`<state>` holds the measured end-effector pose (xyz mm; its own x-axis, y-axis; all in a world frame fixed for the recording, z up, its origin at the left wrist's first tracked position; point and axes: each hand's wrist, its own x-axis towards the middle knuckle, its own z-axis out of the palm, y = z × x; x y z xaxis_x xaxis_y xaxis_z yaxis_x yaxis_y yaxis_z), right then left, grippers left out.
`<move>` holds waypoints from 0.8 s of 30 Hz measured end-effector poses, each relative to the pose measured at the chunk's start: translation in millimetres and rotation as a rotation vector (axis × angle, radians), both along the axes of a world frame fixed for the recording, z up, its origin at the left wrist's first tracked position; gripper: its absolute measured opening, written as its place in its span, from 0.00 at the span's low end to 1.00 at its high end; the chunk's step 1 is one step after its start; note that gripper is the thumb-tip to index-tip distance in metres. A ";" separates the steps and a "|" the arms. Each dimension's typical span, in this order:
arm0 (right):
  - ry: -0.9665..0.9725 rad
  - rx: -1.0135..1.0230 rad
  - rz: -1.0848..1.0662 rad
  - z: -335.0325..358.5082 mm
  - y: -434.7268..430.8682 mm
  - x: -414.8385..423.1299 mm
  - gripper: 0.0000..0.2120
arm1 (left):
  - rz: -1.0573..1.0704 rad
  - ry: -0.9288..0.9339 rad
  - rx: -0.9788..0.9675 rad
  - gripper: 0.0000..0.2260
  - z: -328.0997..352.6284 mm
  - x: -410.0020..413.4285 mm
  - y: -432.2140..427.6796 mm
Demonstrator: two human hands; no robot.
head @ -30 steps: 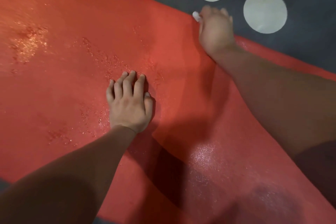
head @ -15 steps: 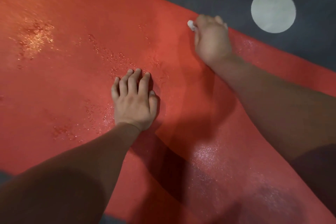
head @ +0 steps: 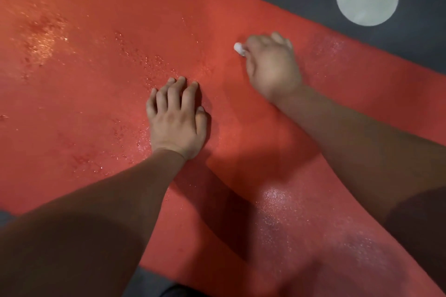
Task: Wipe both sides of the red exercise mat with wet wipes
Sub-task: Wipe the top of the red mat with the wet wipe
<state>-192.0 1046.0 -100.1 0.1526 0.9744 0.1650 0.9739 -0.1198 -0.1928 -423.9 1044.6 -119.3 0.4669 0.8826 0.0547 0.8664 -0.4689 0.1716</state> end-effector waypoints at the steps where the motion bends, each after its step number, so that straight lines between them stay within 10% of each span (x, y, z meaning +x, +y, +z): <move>1: 0.016 -0.006 -0.013 0.3 -3.1 -5.5 0.12 | -0.001 -0.001 -0.001 0.24 0.1 -0.1 -0.3; 8: 0.093 -0.190 0.654 12.9 -98.0 -44.3 0.10 | -0.001 -0.051 -0.016 0.23 -0.3 1.2 -0.8; 15: 0.010 0.004 0.090 3.6 -75.9 1.7 0.08 | -0.002 -0.030 -0.042 0.22 1.4 -1.8 -2.4; 24: 0.103 -0.099 0.525 3.2 -167.6 -73.2 0.08 | -0.001 0.071 -0.176 0.22 9.9 0.2 1.6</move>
<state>-265.2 878.4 -97.0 -0.3480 0.9343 0.0780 0.8845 0.3548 -0.3029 -423.7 1046.3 -109.5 0.4647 0.8752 -0.1342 0.8790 -0.4377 0.1893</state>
